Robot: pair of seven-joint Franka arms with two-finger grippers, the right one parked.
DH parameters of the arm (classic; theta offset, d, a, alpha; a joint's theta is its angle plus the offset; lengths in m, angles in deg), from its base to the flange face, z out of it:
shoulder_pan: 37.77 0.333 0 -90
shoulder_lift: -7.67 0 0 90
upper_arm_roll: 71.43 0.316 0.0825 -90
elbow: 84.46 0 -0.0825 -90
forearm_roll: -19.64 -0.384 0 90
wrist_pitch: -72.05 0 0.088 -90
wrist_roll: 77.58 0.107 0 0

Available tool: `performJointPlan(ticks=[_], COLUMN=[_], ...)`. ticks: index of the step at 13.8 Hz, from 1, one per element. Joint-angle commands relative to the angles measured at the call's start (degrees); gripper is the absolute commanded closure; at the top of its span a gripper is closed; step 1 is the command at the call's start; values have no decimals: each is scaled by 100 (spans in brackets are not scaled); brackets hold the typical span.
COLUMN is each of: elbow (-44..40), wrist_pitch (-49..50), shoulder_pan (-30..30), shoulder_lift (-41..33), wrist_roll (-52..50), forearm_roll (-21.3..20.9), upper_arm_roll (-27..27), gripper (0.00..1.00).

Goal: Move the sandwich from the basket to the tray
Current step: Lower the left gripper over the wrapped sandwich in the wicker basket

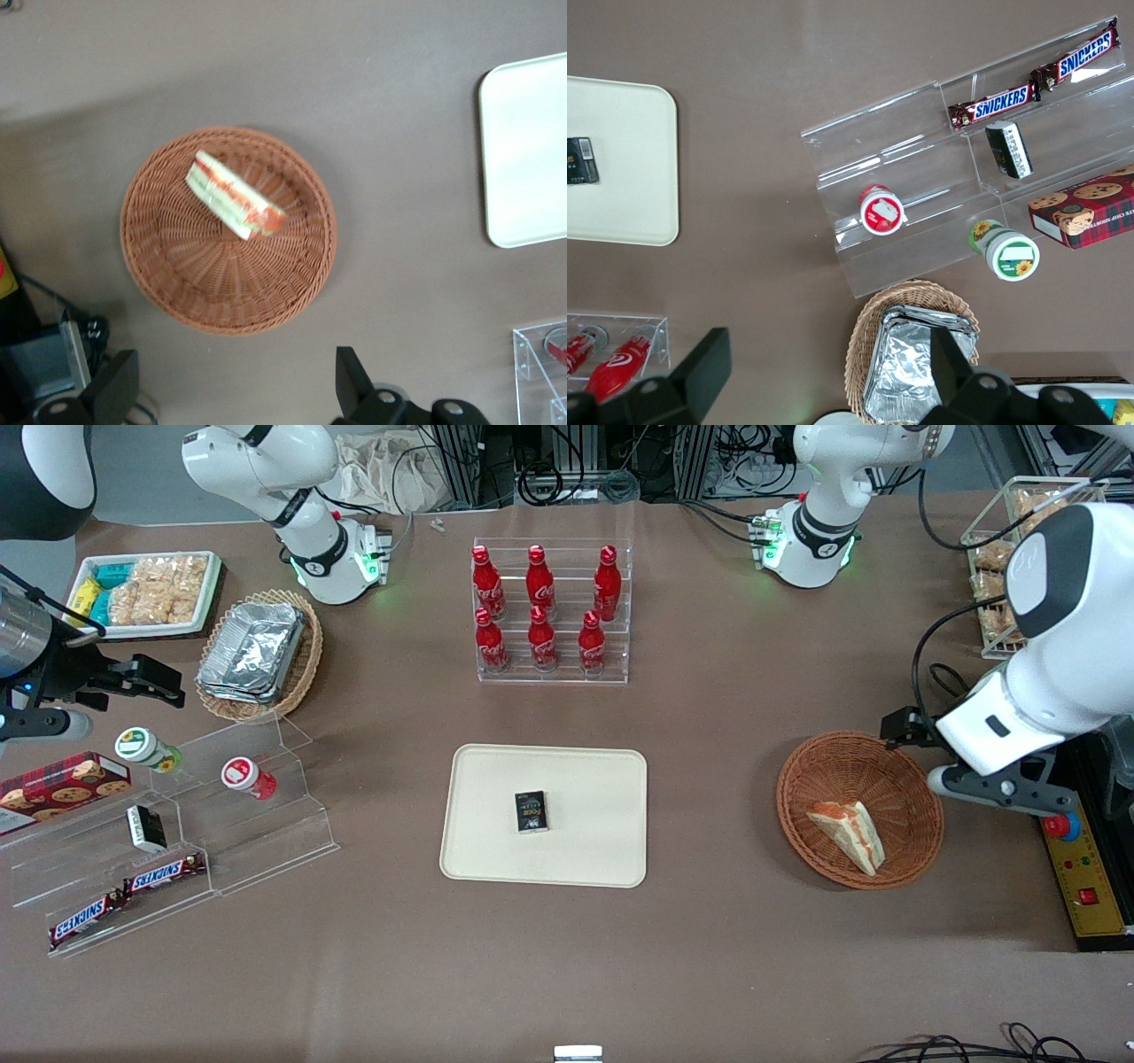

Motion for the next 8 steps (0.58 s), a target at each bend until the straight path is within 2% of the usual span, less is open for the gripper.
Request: performJointPlan(ticks=[1, 3, 5, 8], elbow=[-339, -348, -182, 984], wrist_pitch=[195, 186, -137, -1478], shoulder_pan=[-35, -62, -106, -27], shoulder_lift=[211, 359, 553, 405], wrist_roll=[1, -103, -664, -1094], forearm_roll=[-85, -155, -252, -481], upper_arm_roll=[-13, -22, 13, 240], gripper=[0, 0, 0, 0])
